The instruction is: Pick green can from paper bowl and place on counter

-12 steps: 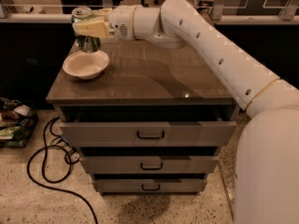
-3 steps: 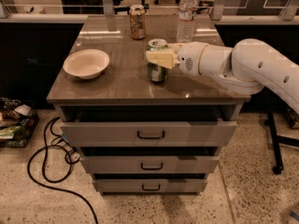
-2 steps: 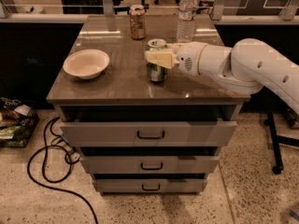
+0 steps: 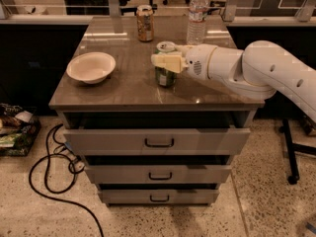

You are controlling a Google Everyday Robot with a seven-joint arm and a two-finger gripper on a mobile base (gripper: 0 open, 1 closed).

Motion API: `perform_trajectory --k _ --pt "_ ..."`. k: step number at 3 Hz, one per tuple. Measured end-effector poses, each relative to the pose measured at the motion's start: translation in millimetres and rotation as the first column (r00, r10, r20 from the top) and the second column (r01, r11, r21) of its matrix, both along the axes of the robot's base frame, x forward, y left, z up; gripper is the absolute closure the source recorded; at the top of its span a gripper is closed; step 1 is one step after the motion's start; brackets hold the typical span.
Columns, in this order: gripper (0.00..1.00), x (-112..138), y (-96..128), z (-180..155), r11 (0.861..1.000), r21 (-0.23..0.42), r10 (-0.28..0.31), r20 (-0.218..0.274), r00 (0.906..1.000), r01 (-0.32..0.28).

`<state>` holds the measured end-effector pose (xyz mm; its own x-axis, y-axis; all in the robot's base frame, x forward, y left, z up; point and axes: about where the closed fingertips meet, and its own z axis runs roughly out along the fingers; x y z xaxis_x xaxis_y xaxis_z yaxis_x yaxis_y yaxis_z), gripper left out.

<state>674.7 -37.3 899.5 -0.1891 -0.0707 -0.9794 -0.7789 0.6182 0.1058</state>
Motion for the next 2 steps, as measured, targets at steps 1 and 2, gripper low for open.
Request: perform_trajectory --k 1,2 --pt "0.0 -0.2 1.8 0.1 1.0 0.0 0.003 0.0 1.0 -0.003" --pt "0.0 -0.2 1.9 0.1 1.0 0.0 0.003 0.0 1.0 -0.003"
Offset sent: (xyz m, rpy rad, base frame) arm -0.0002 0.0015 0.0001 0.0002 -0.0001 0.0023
